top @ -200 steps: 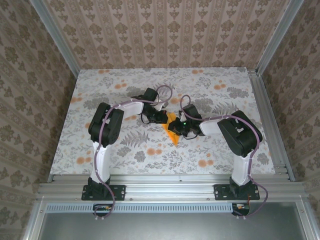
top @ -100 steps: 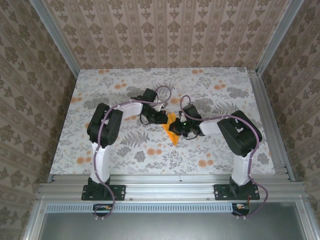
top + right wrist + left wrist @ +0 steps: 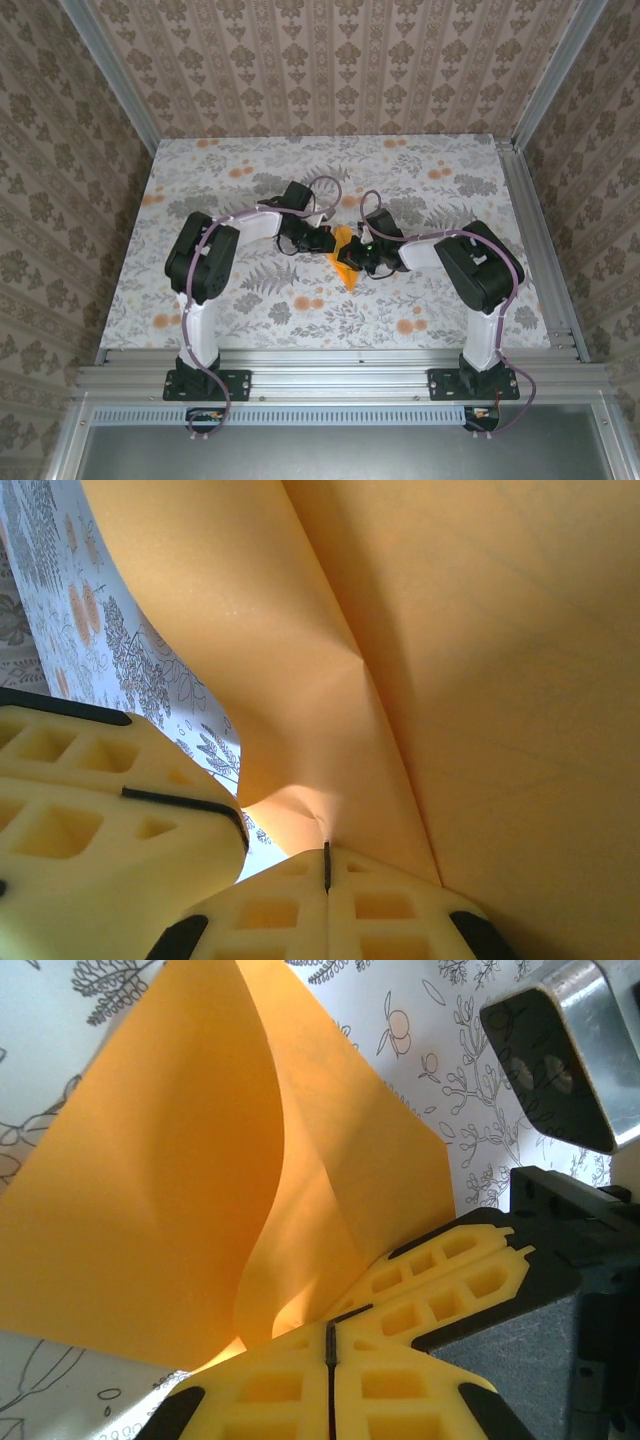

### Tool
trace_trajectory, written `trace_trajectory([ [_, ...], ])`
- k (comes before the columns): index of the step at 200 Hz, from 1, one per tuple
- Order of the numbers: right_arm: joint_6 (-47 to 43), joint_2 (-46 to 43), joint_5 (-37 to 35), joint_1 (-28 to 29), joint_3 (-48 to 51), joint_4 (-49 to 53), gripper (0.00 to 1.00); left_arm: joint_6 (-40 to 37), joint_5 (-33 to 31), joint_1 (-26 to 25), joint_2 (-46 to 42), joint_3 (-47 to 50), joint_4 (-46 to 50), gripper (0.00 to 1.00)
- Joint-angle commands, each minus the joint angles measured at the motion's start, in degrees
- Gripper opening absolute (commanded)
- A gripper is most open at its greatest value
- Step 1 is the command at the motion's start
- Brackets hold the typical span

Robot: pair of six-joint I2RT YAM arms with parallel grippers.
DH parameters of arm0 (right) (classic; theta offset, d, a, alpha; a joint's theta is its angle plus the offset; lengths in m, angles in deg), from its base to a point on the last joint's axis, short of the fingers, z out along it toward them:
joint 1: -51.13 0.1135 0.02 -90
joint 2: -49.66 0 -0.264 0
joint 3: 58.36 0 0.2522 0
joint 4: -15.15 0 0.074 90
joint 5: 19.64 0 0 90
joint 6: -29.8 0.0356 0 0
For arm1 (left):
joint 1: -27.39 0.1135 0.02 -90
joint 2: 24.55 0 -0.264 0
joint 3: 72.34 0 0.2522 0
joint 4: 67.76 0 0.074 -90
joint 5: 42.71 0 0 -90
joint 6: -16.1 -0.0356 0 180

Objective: Fold a paper plane with a square sheet of paper (pick it up from the middle)

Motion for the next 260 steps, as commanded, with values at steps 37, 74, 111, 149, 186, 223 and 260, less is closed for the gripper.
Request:
trace_trajectory([
  [37, -0.97, 1.34, 0.50, 0.58, 0.79, 4.57, 0.00, -1.17, -1.79, -0.47, 1.47, 1.41, 1.05, 0.05],
  [74, -1.05, 0.46, 0.58, 0.62, 1.01, 4.08, 0.00, -2.19, -3.41, -0.38, 1.92, 2.38, 2.25, 0.03],
  [111, -1.01, -0.14, 0.77, 0.62, 1.05, 3.71, 0.00, -3.39, -4.85, -0.38, 2.26, 2.29, 3.83, 0.02],
  [149, -1.91, -3.08, 0.75, 0.58, 0.80, 4.48, 0.03, -3.91, -5.68, -0.12, 3.53, 2.06, 4.37, 0.01],
  [186, -5.50, -8.21, -1.44, 0.58, 0.74, 9.14, 0.10, -4.16, -5.77, 0.06, 4.53, 1.81, 4.52, 0.01],
  [223, -11.89, -14.23, -7.37, 2.28, 1.25, 19.46, 0.20, -4.36, -5.55, 0.24, 4.80, 1.92, 4.32, 0.01],
  [260, -16.86, -18.75, -16.68, 6.69, 1.80, 27.40, 0.25, -4.59, -5.22, 0.32, 5.17, 1.82, 4.54, 0.00],
])
